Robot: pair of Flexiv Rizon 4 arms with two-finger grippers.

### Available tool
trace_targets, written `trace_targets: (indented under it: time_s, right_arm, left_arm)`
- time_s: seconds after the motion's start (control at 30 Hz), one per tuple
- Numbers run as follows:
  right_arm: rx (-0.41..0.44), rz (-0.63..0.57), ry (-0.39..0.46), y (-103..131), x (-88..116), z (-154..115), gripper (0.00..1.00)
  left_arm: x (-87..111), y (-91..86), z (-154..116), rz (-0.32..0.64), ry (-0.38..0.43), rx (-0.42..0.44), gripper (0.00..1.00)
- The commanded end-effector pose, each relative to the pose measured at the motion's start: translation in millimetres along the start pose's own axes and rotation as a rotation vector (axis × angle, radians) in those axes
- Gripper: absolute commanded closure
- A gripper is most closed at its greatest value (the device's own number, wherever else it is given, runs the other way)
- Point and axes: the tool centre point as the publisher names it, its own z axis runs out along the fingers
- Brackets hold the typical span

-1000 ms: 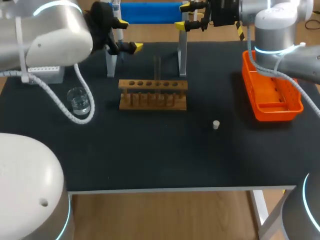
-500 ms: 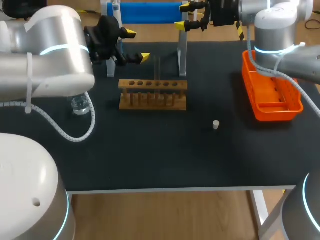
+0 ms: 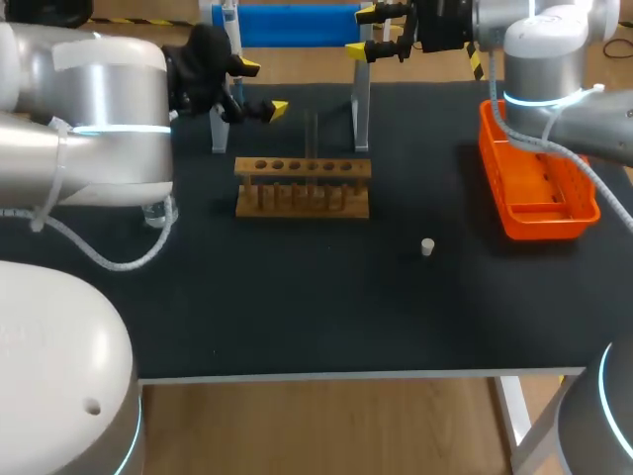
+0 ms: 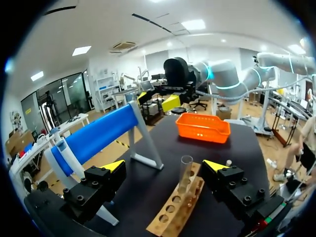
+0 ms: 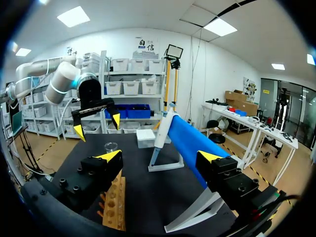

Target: Invert the test tube, pick up the pipette, mount the tip to pipette, aspirate from beaker and dispense into the tube, eject the tip, return the pipette, and cap with the stopper.

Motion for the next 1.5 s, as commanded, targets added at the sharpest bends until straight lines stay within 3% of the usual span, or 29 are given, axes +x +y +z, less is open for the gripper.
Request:
trace_targets:
  time_s: [0.03, 0.3, 0.43, 0.67, 1.07, 1.5]
  right_arm:
    - [0.004, 0.001, 0.001, 1, 0, -1, 0.0]
    - [0.004, 0.001, 0.001, 1, 0, -1, 0.0]
    - [0.004, 0.001, 0.001, 1, 0, -1, 0.0]
    - [0.004, 0.001, 0.001, 1, 0, -1, 0.0]
    - [0.004, 0.001, 0.001, 1, 0, -1, 0.0]
    - [0.004, 0.001, 0.001, 1, 0, -1, 0.0]
  left_arm:
    - [-2.1, -5.3, 1, -0.001, 0.169, -0.03, 0.0]
    - [-2.1, -5.3, 1, -0.001, 0.169, -0.03, 0.0]
    - [-2.6, -10.0, 1, 0.084, 0.271, -0.021, 0.0]
    - [14.3, -8.3, -1, 0.136, 0.383, -0.039, 0.0]
    - [40.5, 5.9, 23, 0.112, 0.378, 0.005, 0.0]
    - [42.9, 21.1, 53, 0.146, 0.363, 0.0, 0.0]
